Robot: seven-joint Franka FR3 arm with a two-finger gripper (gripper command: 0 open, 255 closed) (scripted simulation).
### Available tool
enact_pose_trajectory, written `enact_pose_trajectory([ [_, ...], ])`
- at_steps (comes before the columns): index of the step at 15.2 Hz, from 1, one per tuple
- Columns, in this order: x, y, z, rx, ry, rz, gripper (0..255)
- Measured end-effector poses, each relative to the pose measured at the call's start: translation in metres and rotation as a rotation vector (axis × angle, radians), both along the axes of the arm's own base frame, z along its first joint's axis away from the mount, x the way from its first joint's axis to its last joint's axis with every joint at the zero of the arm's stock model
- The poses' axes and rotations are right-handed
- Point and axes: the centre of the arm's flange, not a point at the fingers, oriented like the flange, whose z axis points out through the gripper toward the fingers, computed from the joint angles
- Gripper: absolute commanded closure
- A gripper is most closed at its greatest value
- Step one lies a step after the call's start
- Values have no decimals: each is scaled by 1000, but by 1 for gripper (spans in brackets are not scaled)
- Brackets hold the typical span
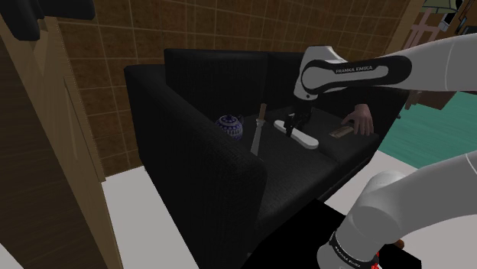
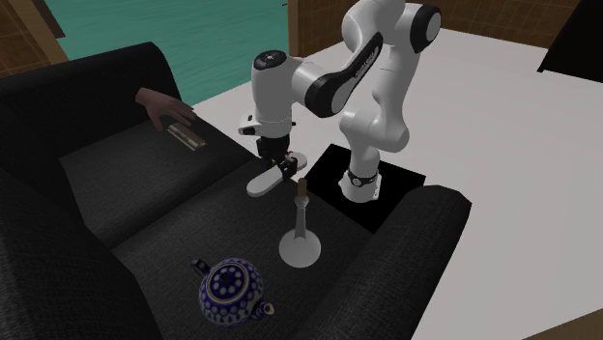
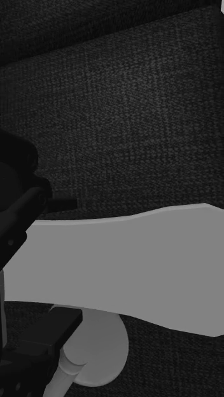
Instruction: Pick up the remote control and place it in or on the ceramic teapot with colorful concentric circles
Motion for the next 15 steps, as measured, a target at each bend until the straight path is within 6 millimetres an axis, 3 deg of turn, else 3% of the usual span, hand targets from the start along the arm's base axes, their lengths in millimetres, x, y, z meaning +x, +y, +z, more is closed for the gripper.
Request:
enact_pose_trajectory([
  [15, 4, 2, 76, 0, 0, 0, 255],
])
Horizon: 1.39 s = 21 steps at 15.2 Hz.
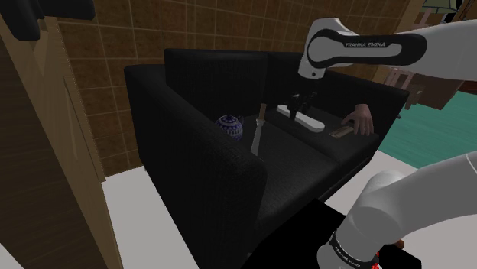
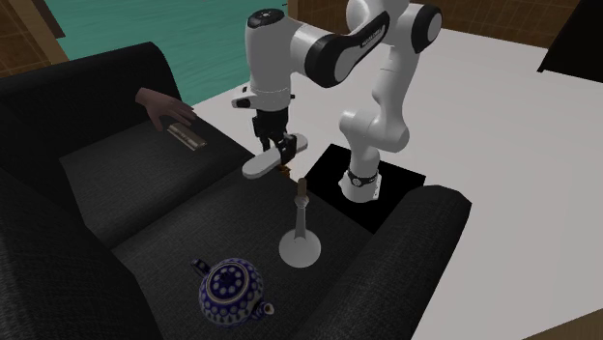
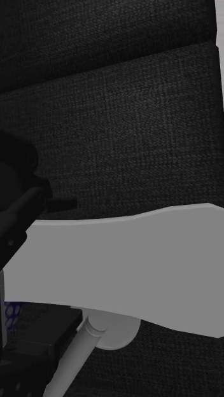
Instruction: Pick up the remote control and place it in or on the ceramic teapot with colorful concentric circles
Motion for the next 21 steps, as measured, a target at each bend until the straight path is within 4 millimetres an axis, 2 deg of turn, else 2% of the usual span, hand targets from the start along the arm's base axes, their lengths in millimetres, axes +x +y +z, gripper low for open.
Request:
enact_pose_trajectory([
  [4, 45, 12, 2, 0, 1, 0, 255],
  [21, 264, 58, 7, 0, 1, 0, 255],
])
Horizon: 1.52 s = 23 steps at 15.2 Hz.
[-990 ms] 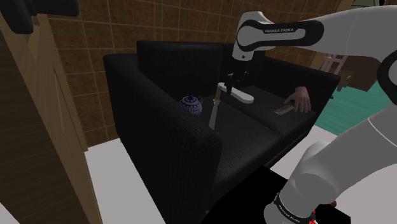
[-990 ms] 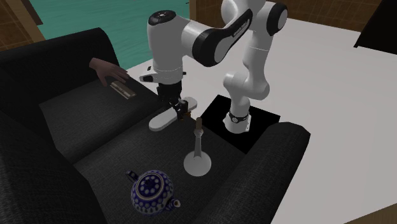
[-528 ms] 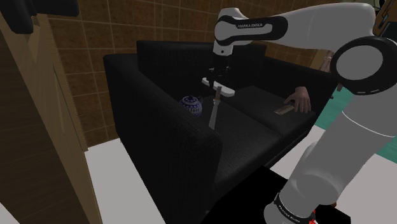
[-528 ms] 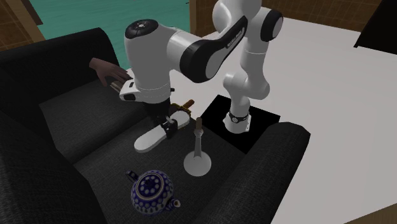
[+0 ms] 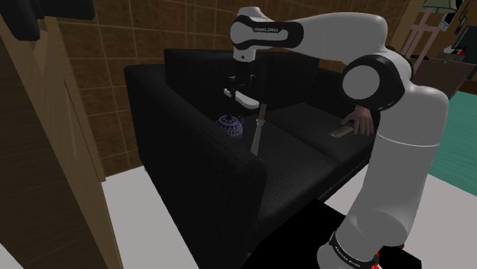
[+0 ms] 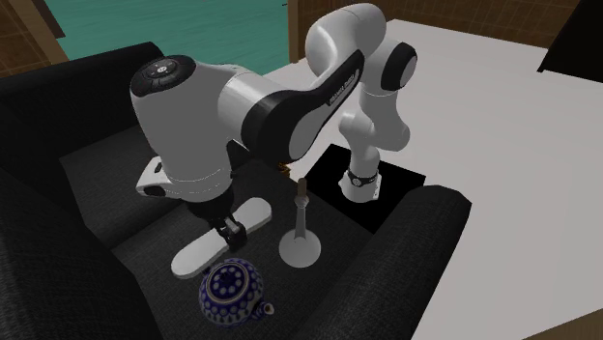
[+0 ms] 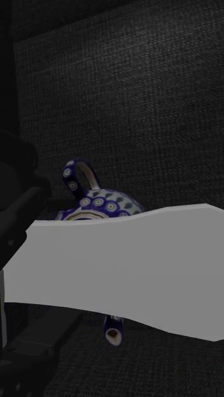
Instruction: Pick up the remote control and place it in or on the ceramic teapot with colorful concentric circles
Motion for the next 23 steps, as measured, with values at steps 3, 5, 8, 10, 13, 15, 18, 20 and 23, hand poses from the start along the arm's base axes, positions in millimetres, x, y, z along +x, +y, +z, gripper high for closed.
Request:
enact_pose_trajectory([
  [3, 33, 8, -3, 0, 1, 0, 255],
  [5, 39, 9, -11, 0, 0, 1, 255],
  [8, 40, 10, -26, 0, 0, 0, 255],
  [10, 39, 9, -37, 0, 0, 0, 255],
  [13, 39, 10, -53, 0, 0, 0, 255],
  [15, 40, 9, -64, 0, 0, 0, 255],
  [18, 40, 9, -74, 0, 0, 0, 255],
  [20, 40, 9, -75, 0, 0, 0, 255],
  [23, 40, 9, -76, 0, 0, 0, 255],
])
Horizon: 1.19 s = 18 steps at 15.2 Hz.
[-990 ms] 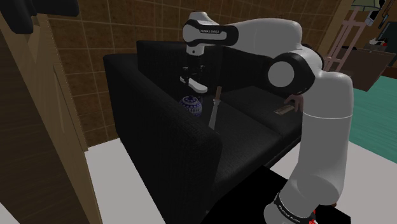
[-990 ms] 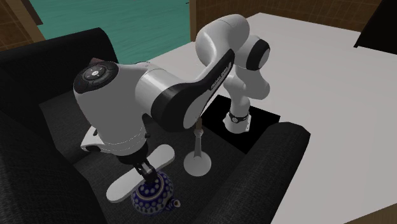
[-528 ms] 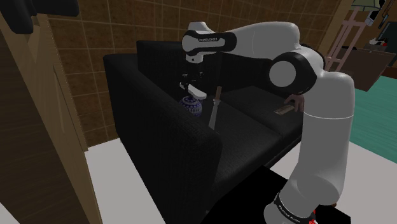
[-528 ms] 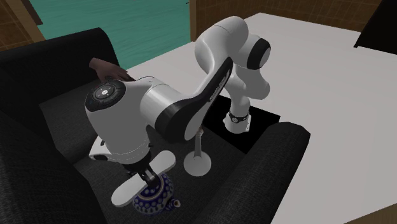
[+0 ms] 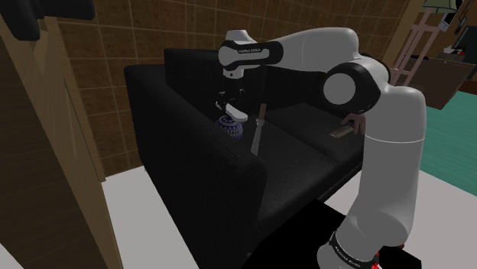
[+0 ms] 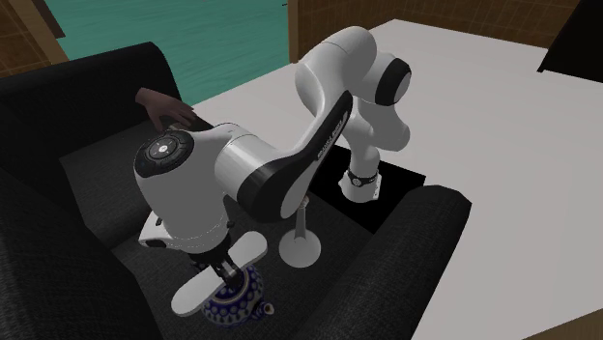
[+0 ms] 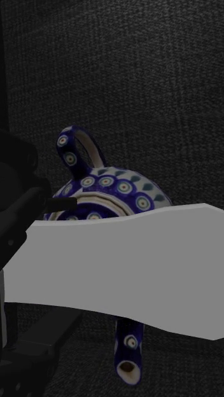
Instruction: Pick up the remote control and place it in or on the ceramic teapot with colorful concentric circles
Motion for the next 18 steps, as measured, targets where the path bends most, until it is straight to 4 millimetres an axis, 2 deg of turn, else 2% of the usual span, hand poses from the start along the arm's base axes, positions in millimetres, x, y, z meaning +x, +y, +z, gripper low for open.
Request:
enact_pose_trajectory([
  [1, 0, 0, 0, 0, 0, 0, 0],
  [7, 0, 0, 0, 0, -1, 0, 0],
  [12, 0, 1, 45, 0, -2, 0, 0],
  [18, 0, 1, 50, 0, -1, 0, 0],
])
